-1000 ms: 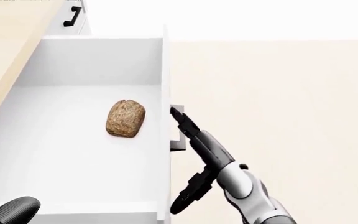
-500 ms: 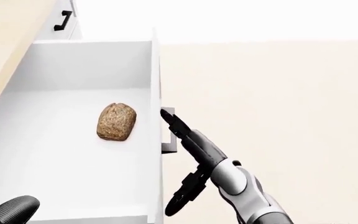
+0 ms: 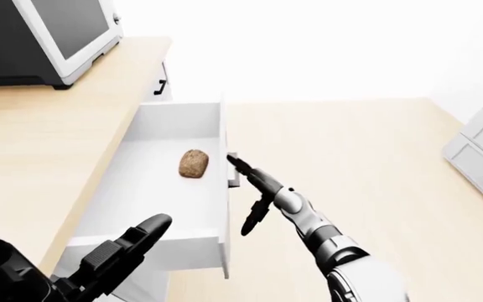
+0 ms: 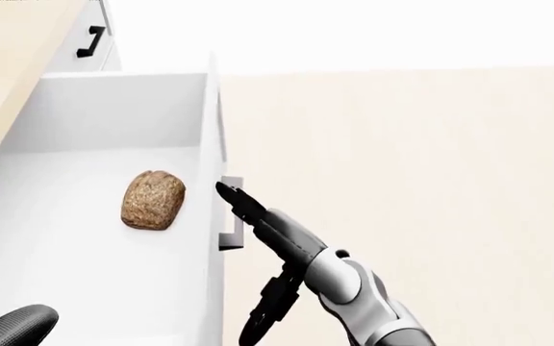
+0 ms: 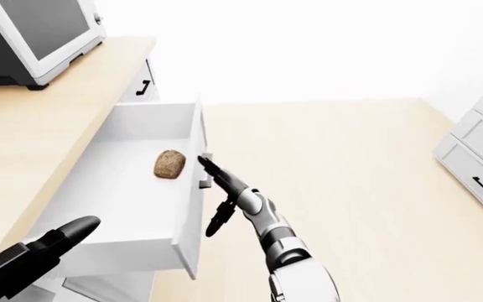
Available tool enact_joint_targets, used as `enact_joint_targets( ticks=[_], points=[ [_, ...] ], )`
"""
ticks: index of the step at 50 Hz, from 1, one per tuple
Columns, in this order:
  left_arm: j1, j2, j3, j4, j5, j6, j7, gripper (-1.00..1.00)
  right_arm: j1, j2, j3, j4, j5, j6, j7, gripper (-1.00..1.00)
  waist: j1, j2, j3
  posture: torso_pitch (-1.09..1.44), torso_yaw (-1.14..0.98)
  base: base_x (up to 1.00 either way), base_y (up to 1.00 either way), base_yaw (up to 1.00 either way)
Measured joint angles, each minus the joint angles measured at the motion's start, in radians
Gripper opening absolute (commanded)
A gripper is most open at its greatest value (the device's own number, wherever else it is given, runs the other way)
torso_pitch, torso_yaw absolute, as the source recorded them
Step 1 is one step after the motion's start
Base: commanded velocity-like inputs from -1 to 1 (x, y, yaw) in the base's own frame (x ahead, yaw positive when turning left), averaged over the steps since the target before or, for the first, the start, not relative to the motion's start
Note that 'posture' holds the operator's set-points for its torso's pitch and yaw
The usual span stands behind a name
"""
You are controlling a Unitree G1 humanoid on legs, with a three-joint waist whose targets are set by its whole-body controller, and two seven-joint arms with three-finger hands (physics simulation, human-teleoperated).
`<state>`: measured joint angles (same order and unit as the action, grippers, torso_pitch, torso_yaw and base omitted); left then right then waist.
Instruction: Close the right drawer.
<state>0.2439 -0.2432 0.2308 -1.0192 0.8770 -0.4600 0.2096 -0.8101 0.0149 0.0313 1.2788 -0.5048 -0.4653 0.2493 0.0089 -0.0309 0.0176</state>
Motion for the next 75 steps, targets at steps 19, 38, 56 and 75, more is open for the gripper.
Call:
enact_joint_targets(
  ticks=[19, 38, 56, 75],
  points=[
    [-0.007, -0.010, 0.019, -0.001, -0.013, -0.009, -0.014, 1.00, -0.029, 0.032, 0.007, 0.009, -0.026, 0.041, 0.013, 1.00, -0.002, 0.000, 0.006, 0.00, 0.00, 0.00, 0.00, 0.00],
    [-0.009, -0.007, 0.017, -0.001, -0.015, -0.004, -0.014, 1.00, -0.059, 0.084, 0.021, 0.021, -0.061, 0.063, 0.016, 1.00, -0.006, 0.004, 0.007, 0.00, 0.00, 0.00, 0.00, 0.00],
    [-0.013, -0.005, 0.023, -0.001, -0.022, 0.001, -0.015, 1.00, -0.079, 0.113, 0.024, 0.041, -0.090, 0.062, 0.044, 1.00, -0.001, 0.006, 0.007, 0.00, 0.00, 0.00, 0.00, 0.00],
    [-0.009, -0.007, 0.020, 0.001, -0.021, -0.002, -0.017, 1.00, -0.111, 0.068, 0.016, -0.010, -0.059, 0.069, 0.127, 1.00, 0.011, 0.003, 0.023, 0.00, 0.00, 0.00, 0.00, 0.00]
  ],
)
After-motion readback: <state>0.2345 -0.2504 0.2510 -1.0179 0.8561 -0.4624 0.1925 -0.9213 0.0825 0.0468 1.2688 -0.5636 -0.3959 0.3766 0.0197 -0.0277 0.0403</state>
